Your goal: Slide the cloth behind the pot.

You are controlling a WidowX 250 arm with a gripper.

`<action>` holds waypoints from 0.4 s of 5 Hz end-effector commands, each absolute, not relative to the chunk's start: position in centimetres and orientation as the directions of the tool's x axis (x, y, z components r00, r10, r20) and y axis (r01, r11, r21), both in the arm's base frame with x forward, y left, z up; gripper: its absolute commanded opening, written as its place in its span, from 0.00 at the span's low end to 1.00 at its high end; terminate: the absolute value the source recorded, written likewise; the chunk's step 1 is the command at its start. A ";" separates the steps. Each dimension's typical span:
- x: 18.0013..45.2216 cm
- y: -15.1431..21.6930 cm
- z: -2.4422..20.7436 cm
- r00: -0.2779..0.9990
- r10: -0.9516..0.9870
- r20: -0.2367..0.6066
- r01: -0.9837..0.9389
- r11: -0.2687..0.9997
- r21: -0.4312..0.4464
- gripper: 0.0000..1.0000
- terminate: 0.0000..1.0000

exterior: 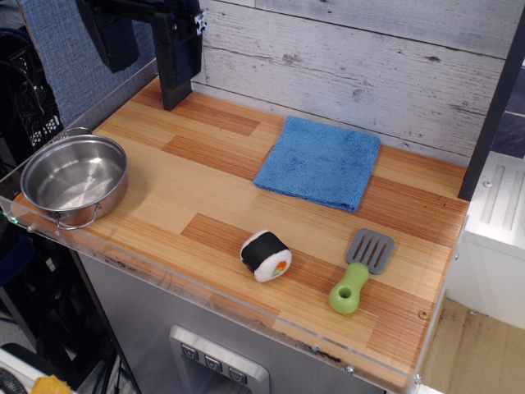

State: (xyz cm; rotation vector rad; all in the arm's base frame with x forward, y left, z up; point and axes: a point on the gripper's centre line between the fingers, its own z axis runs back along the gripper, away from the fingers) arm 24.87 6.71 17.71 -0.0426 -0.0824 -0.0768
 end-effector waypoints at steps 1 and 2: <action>24.9 6.7 17.7 0.994 -0.075 0.084 0.078 0.996 -0.039 1.00 0.00; 26.1 5.6 17.7 0.992 -0.074 0.105 0.080 0.995 -0.057 1.00 0.00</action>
